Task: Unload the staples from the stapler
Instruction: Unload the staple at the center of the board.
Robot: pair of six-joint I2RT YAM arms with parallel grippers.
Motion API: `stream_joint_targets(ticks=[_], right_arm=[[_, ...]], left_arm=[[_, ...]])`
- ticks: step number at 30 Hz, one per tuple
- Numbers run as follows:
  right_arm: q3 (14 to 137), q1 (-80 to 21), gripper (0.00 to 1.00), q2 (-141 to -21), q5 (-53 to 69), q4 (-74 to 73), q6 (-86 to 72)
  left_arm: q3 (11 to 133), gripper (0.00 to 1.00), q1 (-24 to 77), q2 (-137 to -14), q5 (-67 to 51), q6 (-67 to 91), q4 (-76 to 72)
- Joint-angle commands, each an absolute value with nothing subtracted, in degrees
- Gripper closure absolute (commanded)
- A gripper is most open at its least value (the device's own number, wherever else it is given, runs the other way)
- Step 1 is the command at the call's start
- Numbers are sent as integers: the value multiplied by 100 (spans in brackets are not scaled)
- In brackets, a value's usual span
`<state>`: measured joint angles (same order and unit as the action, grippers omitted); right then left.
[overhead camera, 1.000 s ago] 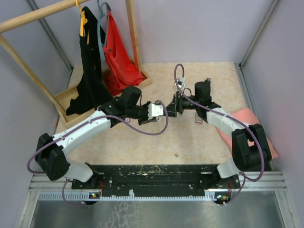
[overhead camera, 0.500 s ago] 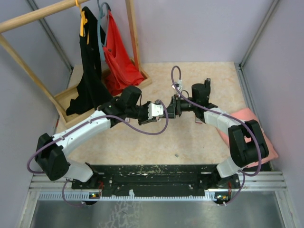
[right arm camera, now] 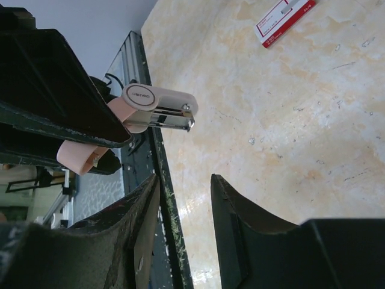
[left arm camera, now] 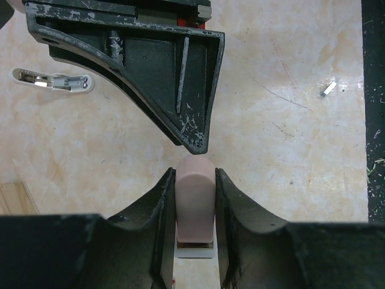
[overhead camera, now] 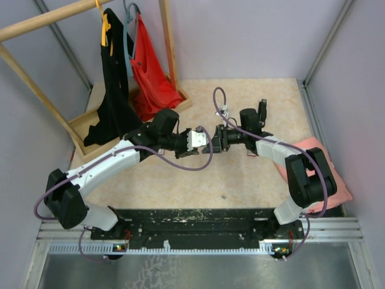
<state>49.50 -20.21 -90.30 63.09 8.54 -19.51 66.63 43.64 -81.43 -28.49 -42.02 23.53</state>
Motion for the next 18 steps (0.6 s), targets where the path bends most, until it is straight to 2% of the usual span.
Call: stream_joint_targets(ticks=[1, 8, 13, 18], right_arm=[[5192, -2083, 60, -8987, 6441, 935, -1816], [5182, -2083, 52, -8965, 6469, 873, -1563], [4954, -2083, 37, -8794, 6641, 1097, -797], [4676, -2083, 27, -8584, 6657, 1386, -368]], left_arm=[[6803, 100, 4351, -8033, -3013, -4169, 2233], [6774, 100, 4334, -8050, -3052, -4134, 2189], [6856, 100, 4176, -8043, -3375, -3860, 2191], [6881, 100, 3817, -8033, -4177, -3455, 2059]])
